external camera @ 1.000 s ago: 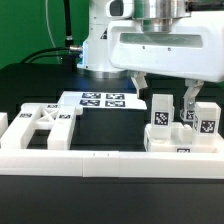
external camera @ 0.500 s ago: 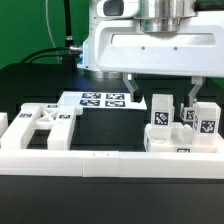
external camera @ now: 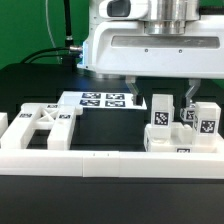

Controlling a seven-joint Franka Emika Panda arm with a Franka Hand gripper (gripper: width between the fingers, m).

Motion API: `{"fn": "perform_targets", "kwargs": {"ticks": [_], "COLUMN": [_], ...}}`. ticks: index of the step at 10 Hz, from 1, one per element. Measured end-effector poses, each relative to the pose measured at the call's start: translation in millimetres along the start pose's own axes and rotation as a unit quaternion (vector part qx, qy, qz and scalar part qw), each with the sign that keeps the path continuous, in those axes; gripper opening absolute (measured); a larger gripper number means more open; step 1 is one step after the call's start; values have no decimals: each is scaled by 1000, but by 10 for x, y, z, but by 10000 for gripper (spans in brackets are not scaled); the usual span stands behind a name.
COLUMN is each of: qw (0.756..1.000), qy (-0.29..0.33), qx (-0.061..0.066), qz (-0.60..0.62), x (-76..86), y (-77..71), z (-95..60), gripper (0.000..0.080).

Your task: Assemble chair

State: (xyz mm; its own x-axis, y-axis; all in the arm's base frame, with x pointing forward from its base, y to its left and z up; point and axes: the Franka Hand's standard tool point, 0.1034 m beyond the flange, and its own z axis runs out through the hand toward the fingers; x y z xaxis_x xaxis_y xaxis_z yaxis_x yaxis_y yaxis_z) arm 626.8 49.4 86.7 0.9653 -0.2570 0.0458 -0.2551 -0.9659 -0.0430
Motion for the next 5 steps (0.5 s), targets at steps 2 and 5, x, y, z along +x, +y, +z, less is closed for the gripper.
{"fn": "perform_targets", "kwargs": {"ticks": [2,5], "qw": [1000,1000], "qy": [0,0], "qx": [0,1], "qz": [0,20], "x": [0,-1], "y": [0,-3], "z": [0,0], "gripper": [285,285]}}
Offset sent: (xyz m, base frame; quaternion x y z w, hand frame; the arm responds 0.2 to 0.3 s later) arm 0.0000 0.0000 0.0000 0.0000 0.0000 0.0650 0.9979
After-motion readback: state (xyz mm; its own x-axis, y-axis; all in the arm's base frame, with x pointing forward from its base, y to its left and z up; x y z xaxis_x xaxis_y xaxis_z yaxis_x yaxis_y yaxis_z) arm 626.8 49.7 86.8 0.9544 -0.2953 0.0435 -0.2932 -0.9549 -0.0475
